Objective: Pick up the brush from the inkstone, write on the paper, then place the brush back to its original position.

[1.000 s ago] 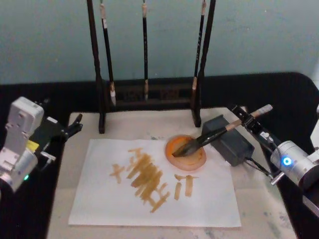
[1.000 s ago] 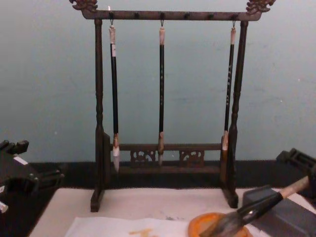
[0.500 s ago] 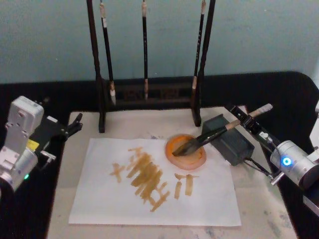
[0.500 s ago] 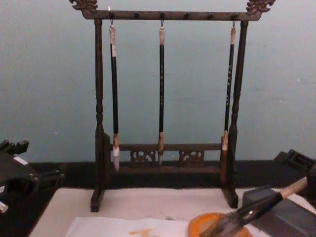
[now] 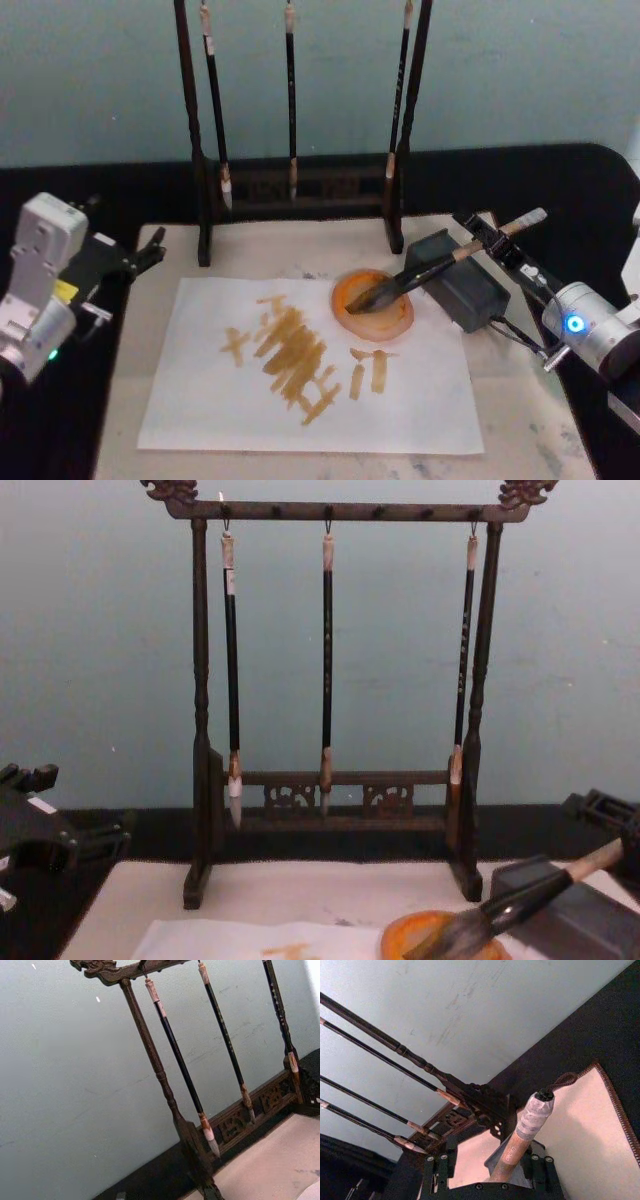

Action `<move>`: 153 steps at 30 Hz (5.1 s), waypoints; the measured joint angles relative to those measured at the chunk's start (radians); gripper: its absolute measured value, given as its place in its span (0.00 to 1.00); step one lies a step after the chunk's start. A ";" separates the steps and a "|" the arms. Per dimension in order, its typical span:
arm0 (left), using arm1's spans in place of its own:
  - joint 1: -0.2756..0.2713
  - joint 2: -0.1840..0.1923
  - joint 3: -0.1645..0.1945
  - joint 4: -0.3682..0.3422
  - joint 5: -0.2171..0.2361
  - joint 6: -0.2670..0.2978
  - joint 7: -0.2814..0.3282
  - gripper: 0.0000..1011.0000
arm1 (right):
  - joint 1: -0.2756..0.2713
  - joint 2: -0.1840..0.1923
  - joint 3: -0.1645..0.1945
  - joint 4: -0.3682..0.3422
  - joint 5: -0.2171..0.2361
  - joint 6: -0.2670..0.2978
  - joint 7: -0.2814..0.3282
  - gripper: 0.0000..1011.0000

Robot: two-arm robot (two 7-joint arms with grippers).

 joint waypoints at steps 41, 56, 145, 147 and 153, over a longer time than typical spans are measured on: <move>0.000 0.000 0.000 0.000 0.000 0.000 0.000 1.00 | 0.004 0.005 -0.009 -0.004 0.000 -0.008 0.006 0.16; 0.000 0.000 0.000 0.000 0.000 0.000 0.000 1.00 | 0.022 0.059 -0.065 -0.084 -0.052 -0.080 0.033 0.16; 0.000 0.000 0.000 0.000 0.000 0.000 0.000 1.00 | -0.217 0.235 -0.062 -0.472 -0.754 -0.226 0.183 0.16; 0.000 0.000 0.000 0.000 0.000 0.000 0.000 1.00 | -0.224 0.232 -0.054 -0.475 -0.761 -0.224 0.185 0.16; 0.000 0.000 0.000 0.000 0.000 0.000 0.000 1.00 | -0.239 0.227 -0.037 -0.483 -0.771 -0.220 0.185 0.16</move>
